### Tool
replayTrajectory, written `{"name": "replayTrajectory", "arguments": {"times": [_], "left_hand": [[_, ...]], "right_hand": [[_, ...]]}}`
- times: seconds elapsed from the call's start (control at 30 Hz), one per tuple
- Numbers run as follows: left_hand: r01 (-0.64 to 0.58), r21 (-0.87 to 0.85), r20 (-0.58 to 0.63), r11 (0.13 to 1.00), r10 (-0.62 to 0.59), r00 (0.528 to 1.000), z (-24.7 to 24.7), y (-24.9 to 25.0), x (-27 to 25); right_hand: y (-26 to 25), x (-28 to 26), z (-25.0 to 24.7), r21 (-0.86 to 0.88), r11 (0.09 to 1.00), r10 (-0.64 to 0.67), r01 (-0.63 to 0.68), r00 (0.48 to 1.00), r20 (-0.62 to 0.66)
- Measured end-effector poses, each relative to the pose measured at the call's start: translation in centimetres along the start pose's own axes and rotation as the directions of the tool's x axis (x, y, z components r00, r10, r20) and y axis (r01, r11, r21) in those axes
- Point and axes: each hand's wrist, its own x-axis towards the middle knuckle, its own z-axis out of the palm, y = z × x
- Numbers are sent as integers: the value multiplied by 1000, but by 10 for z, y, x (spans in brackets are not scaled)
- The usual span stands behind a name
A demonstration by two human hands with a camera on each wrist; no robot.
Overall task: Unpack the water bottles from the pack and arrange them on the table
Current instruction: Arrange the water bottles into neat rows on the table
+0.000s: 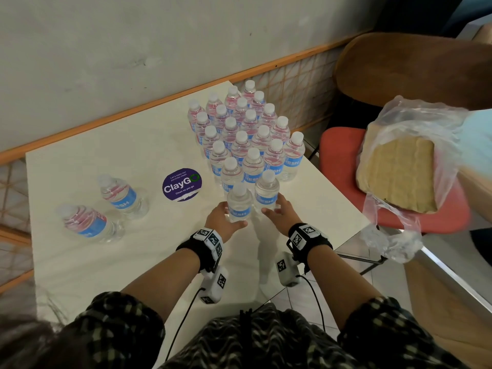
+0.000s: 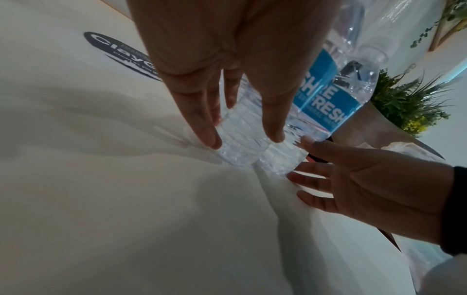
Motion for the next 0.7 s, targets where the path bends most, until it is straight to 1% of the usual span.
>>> {"name": "replayTrajectory", "arguments": {"times": [0.13,0.3,0.43,0.53,0.7], "left_hand": [[9,11,8,1000,-9,1000,0,-4,3],[20,20,17,1000,-20,1000,0,-2,4],[4,41,17,999,-4,1000,0,3,4],[12,32,23,999,-13,1000,3,5,4],[21,28,15,999,-21,1000,4,8,4]], "right_hand": [[-2,3,0,-4,1000,-10,10,1000,-20],[1,1,-2,86,996,0,1,1000,-17],[0,0,-4,60,998,-24,24,1000,7],[-2,0,-5,63,998,-10,9,1000,24],[-5,2,-5,75,997,18,-16,1000,-20]]}}
